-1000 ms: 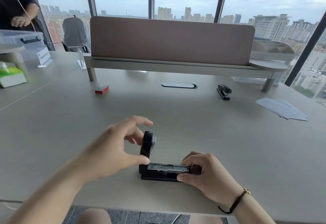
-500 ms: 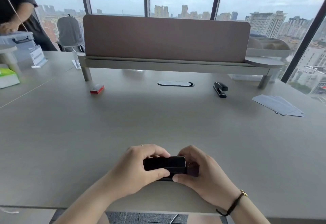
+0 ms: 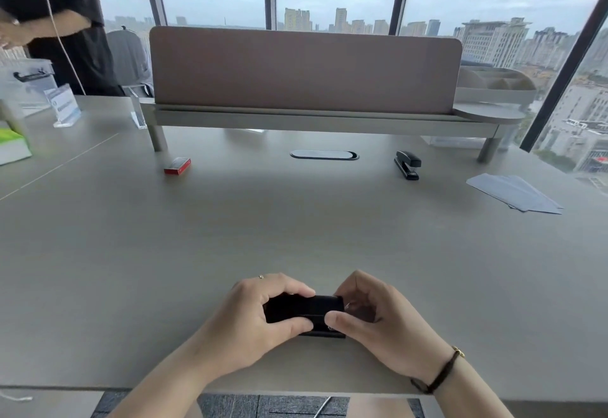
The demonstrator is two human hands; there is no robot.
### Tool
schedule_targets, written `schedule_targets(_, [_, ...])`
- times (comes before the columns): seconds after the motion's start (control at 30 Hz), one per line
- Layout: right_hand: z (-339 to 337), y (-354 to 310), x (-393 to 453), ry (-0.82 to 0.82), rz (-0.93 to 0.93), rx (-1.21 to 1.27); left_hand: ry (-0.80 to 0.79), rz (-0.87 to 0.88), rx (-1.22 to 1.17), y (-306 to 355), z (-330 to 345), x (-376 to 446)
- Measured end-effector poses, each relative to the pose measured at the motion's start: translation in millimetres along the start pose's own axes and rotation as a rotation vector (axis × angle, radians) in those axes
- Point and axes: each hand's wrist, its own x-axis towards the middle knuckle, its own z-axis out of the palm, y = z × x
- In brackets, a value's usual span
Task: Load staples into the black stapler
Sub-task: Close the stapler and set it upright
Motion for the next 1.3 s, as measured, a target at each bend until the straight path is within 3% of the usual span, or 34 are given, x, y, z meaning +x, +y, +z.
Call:
schedule_targets(0.17, [3.0, -2.4, -2.1, 0.019, -0.033, 0.071, 0.011, 0.022, -0.039, -0.7, -2.7, 0.5])
schedule_targets(0.33, [0.6, -6.3, -5.6, -0.024, -0.023, 0.006, 0.029, 0.096, 0.144, -8.1, -7.3, -4.5])
schedule_targets(0.47, [2.0, -10.7, -9.6, -0.015, -0.012, -0.188, 0.161, 0.028, 0.348, -15.3, -14.7, -12.6])
schedule_targets(0.6, [6.4, -13.4, -13.8, -0.018, 0.002, -0.246, 0.272, -0.036, 0.394, -13.4, -17.0, -17.2])
schedule_targets(0.7, [5.0, -15.5, -16.1, -0.045, 0.029, -0.231, 0.204, -0.087, 0.346, -10.1, -11.0, -19.4])
schedule_targets(0.9, [-0.2, -11.8, -17.3, -0.116, -0.020, -0.189, 0.016, 0.041, 0.287, -4.5, 2.0, -20.0])
schedule_targets(1.3, [6.5, 1.1, -11.3, -0.013, -0.072, -0.318, -0.065, 0.107, 0.216, -1.4, 9.1, -4.4])
